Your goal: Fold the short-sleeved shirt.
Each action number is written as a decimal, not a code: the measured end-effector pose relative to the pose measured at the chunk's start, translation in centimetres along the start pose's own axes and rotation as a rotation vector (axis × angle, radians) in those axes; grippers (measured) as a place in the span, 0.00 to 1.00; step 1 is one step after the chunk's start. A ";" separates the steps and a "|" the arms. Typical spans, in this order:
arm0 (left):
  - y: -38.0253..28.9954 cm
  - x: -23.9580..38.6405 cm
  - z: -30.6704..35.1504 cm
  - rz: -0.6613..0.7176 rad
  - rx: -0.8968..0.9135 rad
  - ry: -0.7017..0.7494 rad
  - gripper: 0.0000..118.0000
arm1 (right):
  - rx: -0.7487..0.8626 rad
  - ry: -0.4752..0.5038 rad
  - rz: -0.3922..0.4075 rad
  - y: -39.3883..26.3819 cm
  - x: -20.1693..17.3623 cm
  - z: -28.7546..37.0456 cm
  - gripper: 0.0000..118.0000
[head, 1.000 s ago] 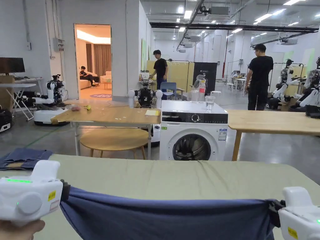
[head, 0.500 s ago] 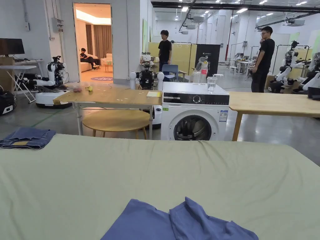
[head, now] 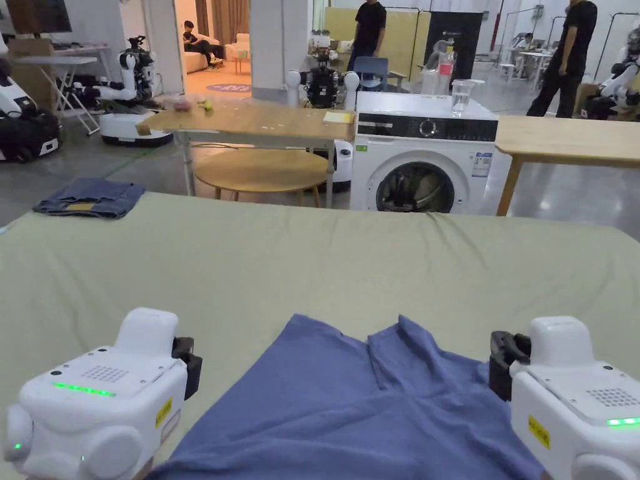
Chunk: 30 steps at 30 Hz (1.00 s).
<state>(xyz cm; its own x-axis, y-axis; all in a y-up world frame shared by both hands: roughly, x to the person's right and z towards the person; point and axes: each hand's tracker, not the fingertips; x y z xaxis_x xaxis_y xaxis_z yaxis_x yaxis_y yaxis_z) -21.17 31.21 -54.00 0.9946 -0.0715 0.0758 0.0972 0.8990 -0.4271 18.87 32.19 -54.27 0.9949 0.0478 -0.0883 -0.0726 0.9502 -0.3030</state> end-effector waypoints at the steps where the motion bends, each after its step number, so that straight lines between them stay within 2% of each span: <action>1: -0.3 -0.8 0.4 0.008 -0.011 0.003 0.00 | -0.014 0.044 -0.025 -0.1 -0.2 -0.2 0.00; 5: -3.0 -4.4 0.9 0.043 -0.111 0.030 0.00 | -0.019 0.047 0.038 -0.7 -1.7 -0.8 0.00; 6: -4.0 -5.2 0.9 0.061 -0.146 0.022 0.14 | -0.027 0.057 0.036 -1.4 -1.9 -1.0 0.00; 8: -6.2 -6.4 0.7 0.121 -0.208 -0.068 0.82 | -0.054 0.080 0.032 -2.0 -2.4 -1.7 0.00; 9: -7.3 -6.7 0.5 0.149 -0.239 -0.080 0.82 | -0.063 0.084 0.035 -2.3 -2.7 -2.0 0.00; 11: -9.7 -7.0 -0.7 0.177 -0.303 -0.065 1.00 | -0.089 0.095 0.049 -3.3 -3.0 -2.8 0.00; 14: -11.8 -7.3 -2.4 0.228 -0.323 -0.057 0.99 | -0.122 0.099 0.053 -4.2 -3.2 -3.6 0.00; 16: -12.5 -7.2 -3.8 0.219 -0.347 -0.064 0.99 | -0.134 0.095 0.053 -4.3 -2.9 -4.1 0.00; 17: -12.9 -7.0 -4.5 0.208 -0.362 -0.058 0.96 | -0.140 0.092 0.054 -4.4 -2.7 -4.3 0.00; 18: -13.2 -6.9 -5.0 0.189 -0.384 -0.066 0.88 | -0.146 0.088 0.056 -4.5 -2.3 -4.5 0.00; 19: -13.3 -6.8 -5.7 0.177 -0.404 -0.076 0.71 | -0.151 0.081 0.056 -4.6 -2.0 -4.8 0.00; 20: -13.5 -6.7 -6.3 0.169 -0.426 -0.084 0.38 | -0.159 0.075 0.054 -4.6 -1.4 -5.2 0.00; 21: -14.0 -6.7 -6.9 0.156 -0.449 -0.079 0.19 | -0.168 0.070 0.048 -4.7 -0.9 -5.6 0.00; 23: -15.0 -6.9 -8.2 0.141 -0.489 -0.086 0.04 | -0.190 0.060 0.038 -5.0 0.4 -6.7 0.00; 24: -14.9 -7.0 -8.0 0.190 -0.471 -0.139 0.04 | -0.203 0.047 0.041 -5.1 1.2 -7.5 0.00; 29: -12.1 -6.7 -5.5 0.181 -0.418 -0.126 0.03 | -0.298 0.024 0.040 -5.1 5.7 -14.3 0.00; 30: -11.6 -6.7 -5.0 0.181 -0.405 -0.125 0.03 | -0.315 0.021 0.032 -5.0 6.5 -16.3 0.11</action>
<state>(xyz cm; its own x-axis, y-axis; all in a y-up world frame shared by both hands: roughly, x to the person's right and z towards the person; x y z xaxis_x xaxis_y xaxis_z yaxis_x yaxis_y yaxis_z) -28.73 19.10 -54.11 0.9871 0.1463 0.0651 -0.0461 0.6490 -0.7594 24.53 22.71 -68.74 0.9903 0.0669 -0.1216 -0.1255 0.8060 -0.5784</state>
